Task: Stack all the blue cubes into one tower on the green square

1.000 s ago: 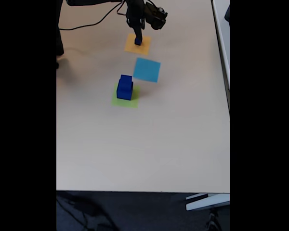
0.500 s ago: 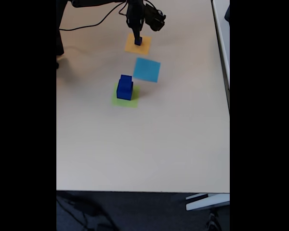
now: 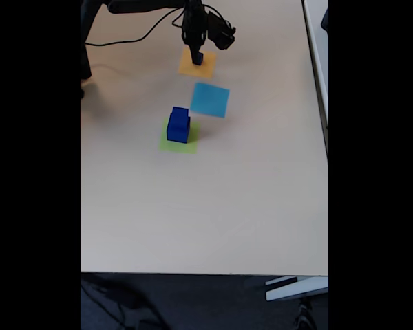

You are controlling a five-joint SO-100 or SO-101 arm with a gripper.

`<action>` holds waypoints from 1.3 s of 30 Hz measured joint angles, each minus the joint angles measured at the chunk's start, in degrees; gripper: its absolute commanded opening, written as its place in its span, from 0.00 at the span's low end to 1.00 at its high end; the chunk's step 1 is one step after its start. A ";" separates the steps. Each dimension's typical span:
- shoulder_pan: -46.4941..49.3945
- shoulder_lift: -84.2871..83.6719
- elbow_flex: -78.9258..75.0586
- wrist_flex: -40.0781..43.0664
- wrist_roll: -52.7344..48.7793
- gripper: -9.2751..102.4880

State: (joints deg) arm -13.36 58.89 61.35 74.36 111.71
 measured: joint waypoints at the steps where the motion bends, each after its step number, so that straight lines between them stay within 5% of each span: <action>1: 0.00 -0.26 -0.35 0.18 -0.09 0.27; 28: 0.00 -2.29 -2.29 1.32 -2.46 0.22; 39: 0.00 -2.29 -2.29 2.20 -2.46 0.12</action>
State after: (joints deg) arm -13.36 56.60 59.06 76.55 109.25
